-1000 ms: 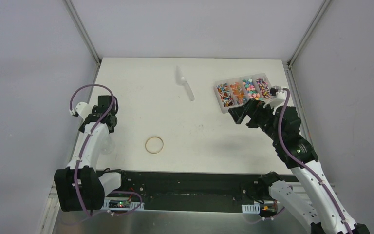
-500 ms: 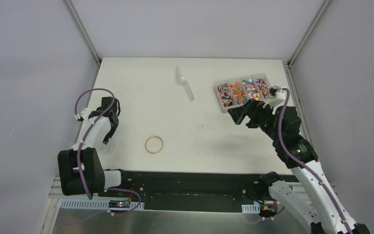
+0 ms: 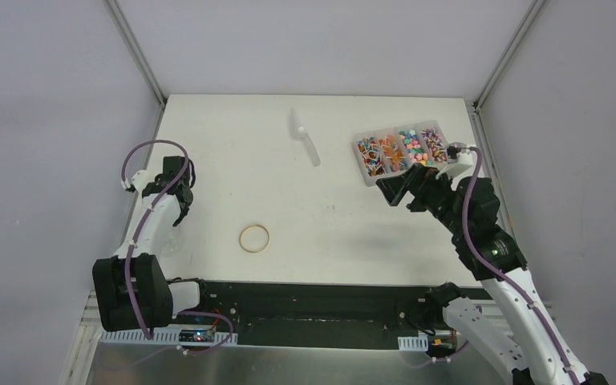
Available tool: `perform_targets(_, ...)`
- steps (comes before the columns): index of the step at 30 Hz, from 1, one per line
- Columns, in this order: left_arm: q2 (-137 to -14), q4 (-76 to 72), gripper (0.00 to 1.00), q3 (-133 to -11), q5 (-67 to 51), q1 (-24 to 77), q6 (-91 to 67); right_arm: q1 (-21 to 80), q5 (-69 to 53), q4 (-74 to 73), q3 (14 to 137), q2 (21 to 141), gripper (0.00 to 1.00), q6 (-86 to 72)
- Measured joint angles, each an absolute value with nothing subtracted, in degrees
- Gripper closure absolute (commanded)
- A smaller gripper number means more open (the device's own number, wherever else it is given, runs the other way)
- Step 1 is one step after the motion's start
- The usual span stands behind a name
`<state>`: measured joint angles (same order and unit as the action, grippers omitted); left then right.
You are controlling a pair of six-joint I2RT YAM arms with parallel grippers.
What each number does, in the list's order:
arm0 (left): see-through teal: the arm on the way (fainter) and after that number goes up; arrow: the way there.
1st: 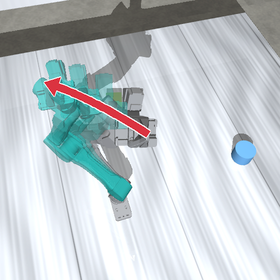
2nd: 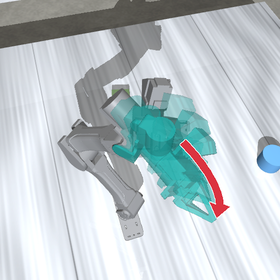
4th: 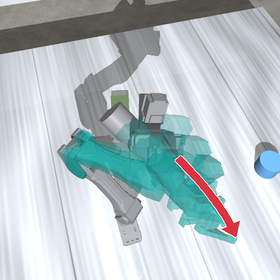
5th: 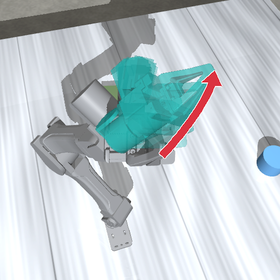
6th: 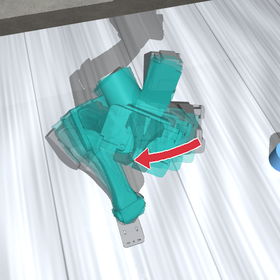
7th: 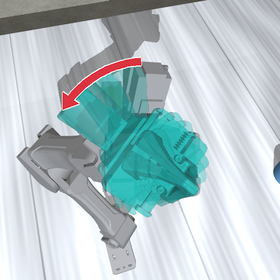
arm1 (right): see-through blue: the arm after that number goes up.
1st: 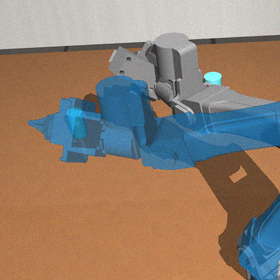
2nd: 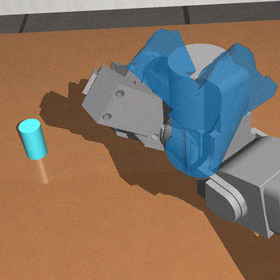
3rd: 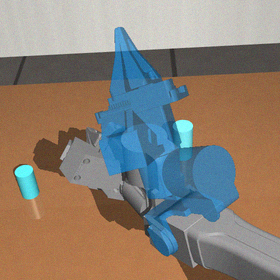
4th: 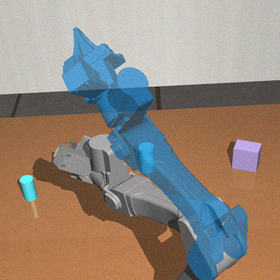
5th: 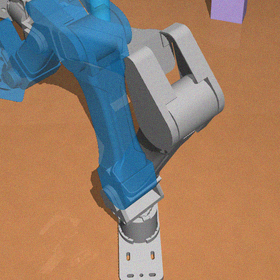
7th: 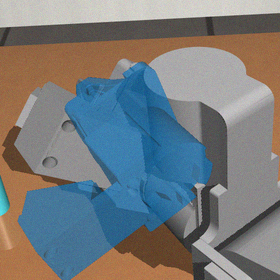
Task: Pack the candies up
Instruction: Pick up the packing bottle from the center of the board, then place the packing bottle at the center of the board.
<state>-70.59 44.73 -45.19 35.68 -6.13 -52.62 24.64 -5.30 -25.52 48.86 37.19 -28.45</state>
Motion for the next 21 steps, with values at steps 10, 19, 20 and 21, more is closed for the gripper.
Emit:
perform_targets(10, -67.42, 38.30, 1.00, -49.78, 29.12, 2.07, -38.37, 24.64, -2.04, -27.14, 49.34, 36.23, 0.00, -30.81)
perform_targets(19, -70.13, 27.35, 1.00, -57.87, 11.73, 20.23, -25.67, 24.64, 3.70, -30.50, 50.22, 35.90, 0.00, -33.43)
perform_targets(20, -71.46, 26.35, 1.00, -58.94, 11.14, 22.22, -24.88, 24.64, 4.03, -30.72, 50.22, 35.73, 0.00, -33.65)
perform_targets(21, -73.28, 25.10, 1.00, -60.10, 10.50, 24.80, -24.08, 24.64, 4.36, -30.85, 50.22, 35.55, 0.00, -33.98)
